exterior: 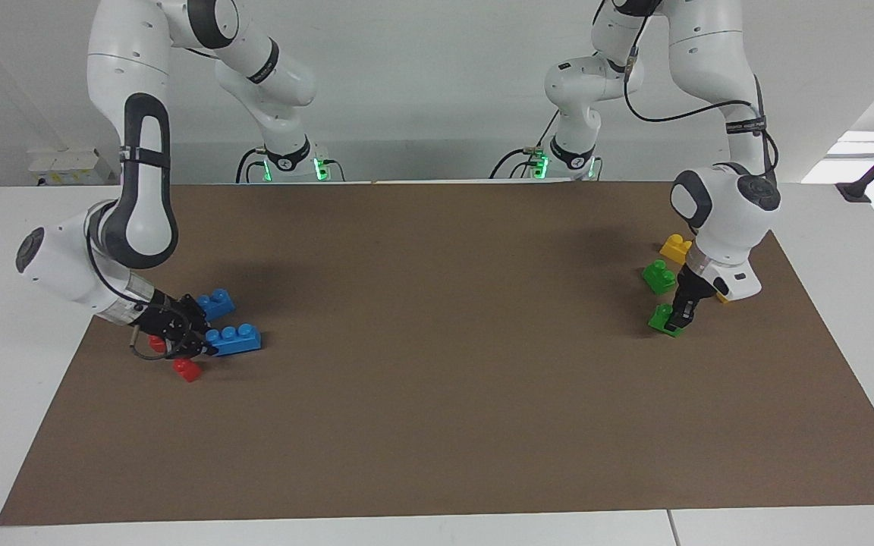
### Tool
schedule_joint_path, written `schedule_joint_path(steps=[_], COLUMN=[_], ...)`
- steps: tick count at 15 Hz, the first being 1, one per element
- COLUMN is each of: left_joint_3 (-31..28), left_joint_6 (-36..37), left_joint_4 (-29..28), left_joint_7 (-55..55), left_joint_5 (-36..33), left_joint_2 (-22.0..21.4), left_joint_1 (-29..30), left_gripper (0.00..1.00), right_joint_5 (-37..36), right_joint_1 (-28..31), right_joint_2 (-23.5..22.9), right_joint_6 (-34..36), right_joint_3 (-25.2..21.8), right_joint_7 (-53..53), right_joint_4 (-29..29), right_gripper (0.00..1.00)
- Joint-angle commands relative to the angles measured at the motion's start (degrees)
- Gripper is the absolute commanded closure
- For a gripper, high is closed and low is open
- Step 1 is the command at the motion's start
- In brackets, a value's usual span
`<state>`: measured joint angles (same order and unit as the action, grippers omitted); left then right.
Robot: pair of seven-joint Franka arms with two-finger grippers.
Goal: Remove green block with left arm and hold with right
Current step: 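Release the green brick with the left gripper while the right gripper releases blue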
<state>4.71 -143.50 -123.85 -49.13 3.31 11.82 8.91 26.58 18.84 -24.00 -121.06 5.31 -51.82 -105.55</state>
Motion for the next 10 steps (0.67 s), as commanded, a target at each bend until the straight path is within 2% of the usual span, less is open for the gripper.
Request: schedule_joint_path(steps=[1,2,3,4,5,7,10], left_joint_3=[0.4,0.4,0.4,0.4,0.4,0.4,0.4], left_joint_6=[-2.9,-2.9,-3.0,-3.0,-2.8,-2.5,0.7], left_joint_4=[-0.3,-0.1,0.0,0.2,0.4,0.7,1.8], left_joint_7=[0.2,0.2,0.2,0.1,0.0,-0.1,-0.1], left_joint_5=[0.2,0.2,0.2,0.1,0.1,0.1,0.1], left_joint_2=[3.4,3.4,3.5,3.5,3.6,3.5,2.6], left_joint_1=[1.1,1.1,1.1,1.1,1.0,0.6,0.3], left_gripper=[0.93,0.87,0.70,0.31,0.00,0.00,0.00], right_joint_5=[-0.8,-0.8,-0.8,-0.8,-0.8,-0.8,-0.8], right_joint_1=[0.1,0.1,0.0,0.0,0.0,0.0,0.0], right_joint_2=[1.1,1.3,1.4,1.4,1.4,1.5,2.6], right_joint_6=[-2.2,-2.7,-3.1,-3.3,-3.4,-2.4,-1.7], right_joint_3=[0.2,0.2,0.2,0.2,0.2,0.3,0.8], right_joint_7=[1.0,1.0,1.0,1.0,0.8,0.7,0.5], right_joint_4=[-2.1,-2.5,-2.8,-2.9,-2.9,-2.4,-1.9], right_gripper=[1.00,1.00,1.00,0.91,0.59,0.26,0.13])
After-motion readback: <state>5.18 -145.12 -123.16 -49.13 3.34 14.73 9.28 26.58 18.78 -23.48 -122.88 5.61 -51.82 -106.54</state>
